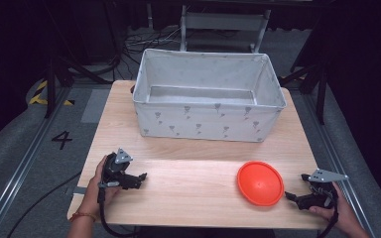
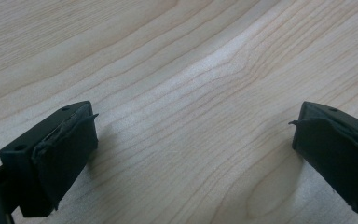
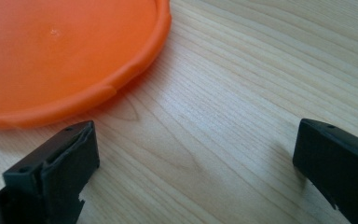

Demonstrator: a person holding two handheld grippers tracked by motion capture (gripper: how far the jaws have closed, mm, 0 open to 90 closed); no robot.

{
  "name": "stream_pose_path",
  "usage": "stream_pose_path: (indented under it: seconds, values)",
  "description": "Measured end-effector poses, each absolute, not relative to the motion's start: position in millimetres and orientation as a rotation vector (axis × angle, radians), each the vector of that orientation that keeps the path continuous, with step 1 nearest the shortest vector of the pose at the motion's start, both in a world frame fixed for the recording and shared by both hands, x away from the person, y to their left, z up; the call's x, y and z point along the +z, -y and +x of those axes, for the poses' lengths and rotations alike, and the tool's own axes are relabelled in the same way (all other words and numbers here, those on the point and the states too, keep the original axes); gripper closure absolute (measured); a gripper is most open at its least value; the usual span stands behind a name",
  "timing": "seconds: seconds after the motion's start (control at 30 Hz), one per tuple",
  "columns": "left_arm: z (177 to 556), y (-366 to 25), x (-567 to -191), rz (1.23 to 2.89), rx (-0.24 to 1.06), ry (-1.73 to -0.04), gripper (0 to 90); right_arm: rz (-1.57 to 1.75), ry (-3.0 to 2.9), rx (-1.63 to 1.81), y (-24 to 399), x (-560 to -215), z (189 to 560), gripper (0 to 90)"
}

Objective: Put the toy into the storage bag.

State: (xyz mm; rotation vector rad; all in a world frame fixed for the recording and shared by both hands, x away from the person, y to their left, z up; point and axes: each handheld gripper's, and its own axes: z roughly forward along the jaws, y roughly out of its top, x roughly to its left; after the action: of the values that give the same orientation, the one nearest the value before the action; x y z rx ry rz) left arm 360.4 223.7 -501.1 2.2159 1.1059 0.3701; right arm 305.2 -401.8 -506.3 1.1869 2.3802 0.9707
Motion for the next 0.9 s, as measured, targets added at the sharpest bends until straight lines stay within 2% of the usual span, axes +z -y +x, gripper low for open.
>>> stream_pose_path:
  seconds: [0.17,0.23,0.3,0.33,0.37,0.47,0.53,0.8,0.9]
  values:
    - [360,-224,-501,2.215,0.367,-1.106,0.4,1.208,-2.377,0.954,402,-505,305,1.4]
    - [359,-225,-501,2.225,0.368,-1.095,0.5,1.226,-2.367,0.958,403,-504,305,8.2]
    - [357,-227,-501,2.233,0.365,-1.076,0.5,1.224,-2.361,0.967,404,-501,304,20.6]
    - [356,-228,-501,2.235,0.360,-1.069,0.5,1.226,-2.366,0.985,405,-499,304,20.7]
    - [355,-229,-501,2.236,0.354,-1.067,0.5,1.209,-2.371,1.000,404,-495,301,15.7]
    - [355,-229,-501,2.237,0.352,-1.064,0.6,1.181,-2.371,1.007,402,-489,298,18.6]
    - [355,-229,-501,2.236,0.350,-1.057,0.5,1.168,-2.363,1.027,398,-484,296,16.2]
    - [359,-229,-501,2.249,0.338,-1.030,0.1,1.109,-2.354,1.081,379,-468,298,19.6]
    - [358,-229,-501,2.246,0.351,-1.036,0.3,1.105,-2.354,1.074,369,-470,305,24.7]
